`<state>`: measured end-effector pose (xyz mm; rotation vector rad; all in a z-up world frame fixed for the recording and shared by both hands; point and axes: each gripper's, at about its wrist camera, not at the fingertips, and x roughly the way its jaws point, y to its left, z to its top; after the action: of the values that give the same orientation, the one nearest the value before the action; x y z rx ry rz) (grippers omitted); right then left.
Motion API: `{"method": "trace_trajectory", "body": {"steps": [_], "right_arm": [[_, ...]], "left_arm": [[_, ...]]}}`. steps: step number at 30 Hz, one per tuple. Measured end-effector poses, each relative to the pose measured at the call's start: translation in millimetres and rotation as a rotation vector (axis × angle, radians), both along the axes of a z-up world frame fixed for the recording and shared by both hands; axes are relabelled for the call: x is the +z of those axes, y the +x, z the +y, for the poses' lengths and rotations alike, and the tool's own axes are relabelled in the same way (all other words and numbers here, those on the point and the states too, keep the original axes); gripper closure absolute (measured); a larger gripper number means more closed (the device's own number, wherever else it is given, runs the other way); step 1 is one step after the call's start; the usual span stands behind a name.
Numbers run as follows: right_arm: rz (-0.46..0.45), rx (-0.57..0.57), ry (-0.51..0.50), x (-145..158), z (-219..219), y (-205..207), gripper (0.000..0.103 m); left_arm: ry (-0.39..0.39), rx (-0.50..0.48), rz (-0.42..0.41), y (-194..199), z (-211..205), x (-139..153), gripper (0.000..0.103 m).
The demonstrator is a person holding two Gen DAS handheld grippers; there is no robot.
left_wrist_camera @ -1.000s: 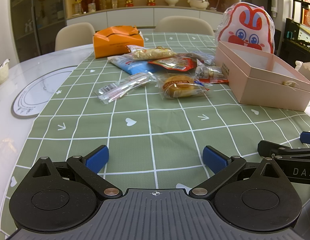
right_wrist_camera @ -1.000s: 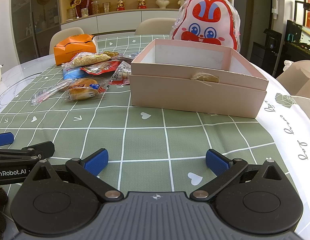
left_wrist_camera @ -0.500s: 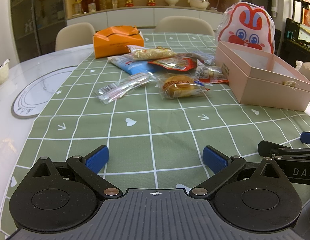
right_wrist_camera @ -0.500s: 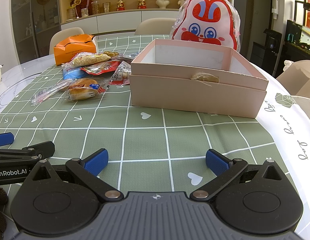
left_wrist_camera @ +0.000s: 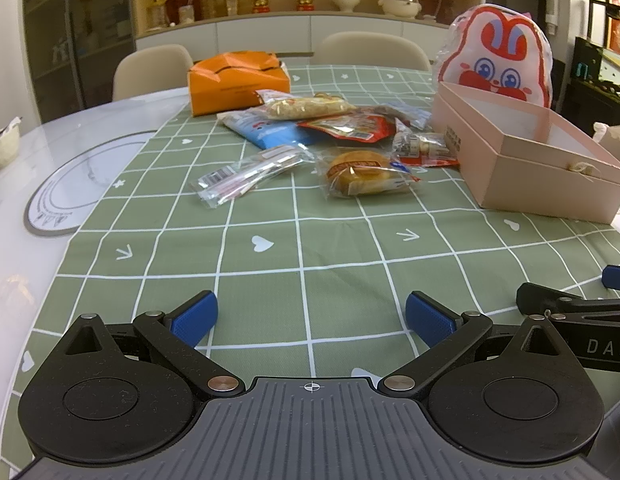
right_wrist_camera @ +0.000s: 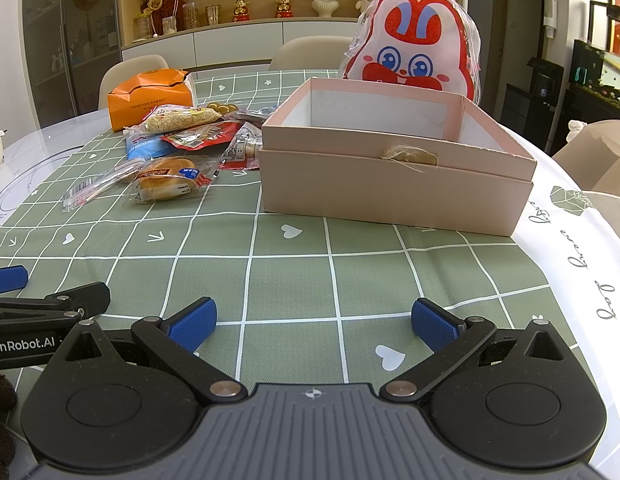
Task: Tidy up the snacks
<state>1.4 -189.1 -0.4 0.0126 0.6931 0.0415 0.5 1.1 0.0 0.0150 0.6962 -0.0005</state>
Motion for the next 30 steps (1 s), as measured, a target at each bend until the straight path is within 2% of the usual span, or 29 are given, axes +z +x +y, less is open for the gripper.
{"method": "trace_trajectory", "body": {"steps": [7, 13, 16, 21, 23, 24, 26, 28, 30], "right_arm": [[0.008, 0.006, 0.0, 0, -1, 0, 0.0], [0.141, 0.003, 0.0, 10, 0, 11, 0.0], [0.186, -0.042, -0.003, 11, 2, 13, 0.0], [0.253, -0.103, 0.006, 15, 13, 21, 0.0], [0.29, -0.088, 0.0, 20, 21, 28, 0.011], [0.303, -0.055, -0.015, 26, 26, 32, 0.022], [0.272, -0.029, -0.074, 48, 35, 36, 0.024], [0.148, -0.035, -0.126, 86, 42, 40, 0.024], [0.04, -0.03, -0.141, 126, 43, 52, 0.024]], "left_arm": [[-0.001, 0.014, -0.001, -2, -1, 0, 0.0], [-0.018, 0.024, 0.045, 2, 1, 6, 0.0], [-0.084, -0.022, 0.09, 11, 12, 15, 0.0], [-0.101, -0.136, 0.075, 36, 36, 41, 0.0], [-0.121, -0.176, 0.064, 52, 51, 52, 0.0], [-0.132, -0.2, 0.055, 61, 58, 57, 0.0], [-0.142, -0.239, 0.047, 84, 69, 64, 0.0], [-0.142, -0.236, 0.065, 108, 77, 71, 0.0], [-0.179, -0.235, 0.082, 130, 83, 85, 0.0]]}}
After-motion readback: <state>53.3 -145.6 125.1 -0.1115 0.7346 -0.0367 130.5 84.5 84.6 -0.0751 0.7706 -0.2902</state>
